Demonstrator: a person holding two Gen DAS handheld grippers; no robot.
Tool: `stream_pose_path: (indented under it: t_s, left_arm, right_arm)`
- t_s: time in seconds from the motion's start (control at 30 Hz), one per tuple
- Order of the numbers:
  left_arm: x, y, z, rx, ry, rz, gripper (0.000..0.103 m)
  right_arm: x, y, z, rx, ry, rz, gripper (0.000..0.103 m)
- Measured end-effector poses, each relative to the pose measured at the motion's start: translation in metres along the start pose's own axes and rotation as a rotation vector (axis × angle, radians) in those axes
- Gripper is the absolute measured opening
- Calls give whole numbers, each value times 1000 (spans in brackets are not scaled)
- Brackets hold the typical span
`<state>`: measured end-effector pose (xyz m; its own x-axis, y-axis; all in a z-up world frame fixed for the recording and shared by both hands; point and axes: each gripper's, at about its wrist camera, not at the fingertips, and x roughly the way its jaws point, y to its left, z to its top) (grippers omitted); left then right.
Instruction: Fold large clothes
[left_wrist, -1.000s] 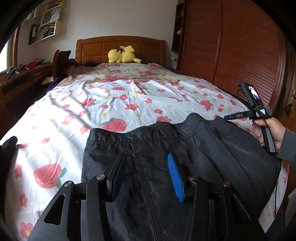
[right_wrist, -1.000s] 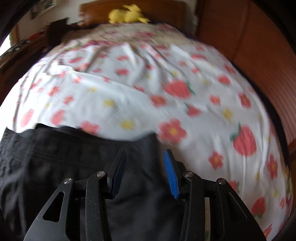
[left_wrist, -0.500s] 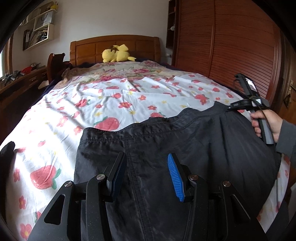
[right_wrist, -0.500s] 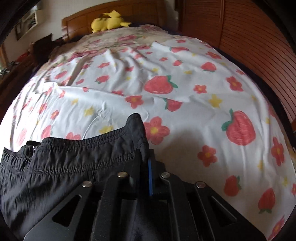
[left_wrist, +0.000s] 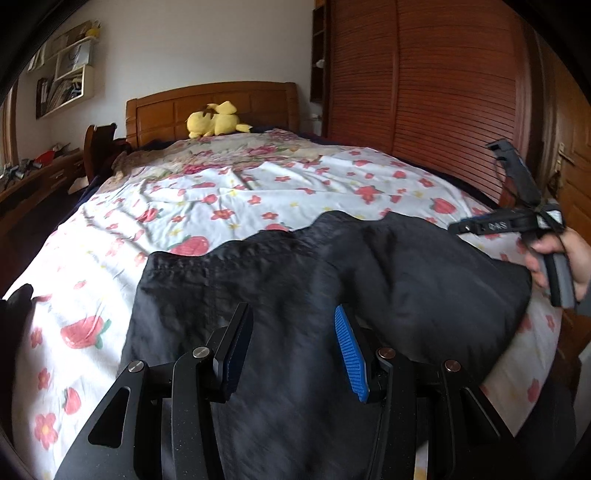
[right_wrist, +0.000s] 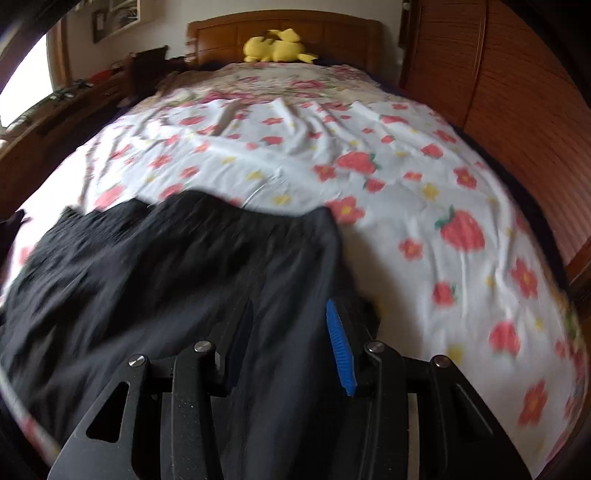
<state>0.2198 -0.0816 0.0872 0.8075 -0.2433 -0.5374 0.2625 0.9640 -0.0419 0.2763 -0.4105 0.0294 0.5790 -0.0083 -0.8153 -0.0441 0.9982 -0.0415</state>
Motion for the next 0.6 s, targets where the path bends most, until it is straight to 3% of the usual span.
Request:
stream_pose_path:
  t_s: [0.17,0.3,0.43,0.6]
  left_arm:
    - [-23,-18,-12,9,-9,-8,48]
    - [-45,-34,-20,29,-18,-11,48]
    - [-60,-39,-27,24,-14,-3,48]
    - [-61,-39,-38,-11,34,-5,48]
  right_arm:
    - [-31,6,-46,-60,4,19,42]
    - [-33,2,-71,-82,36,-15,42]
    - [-14,-15,-100,-3,75,-8,42]
    - [-12,-18,-109,35,20,6,42]
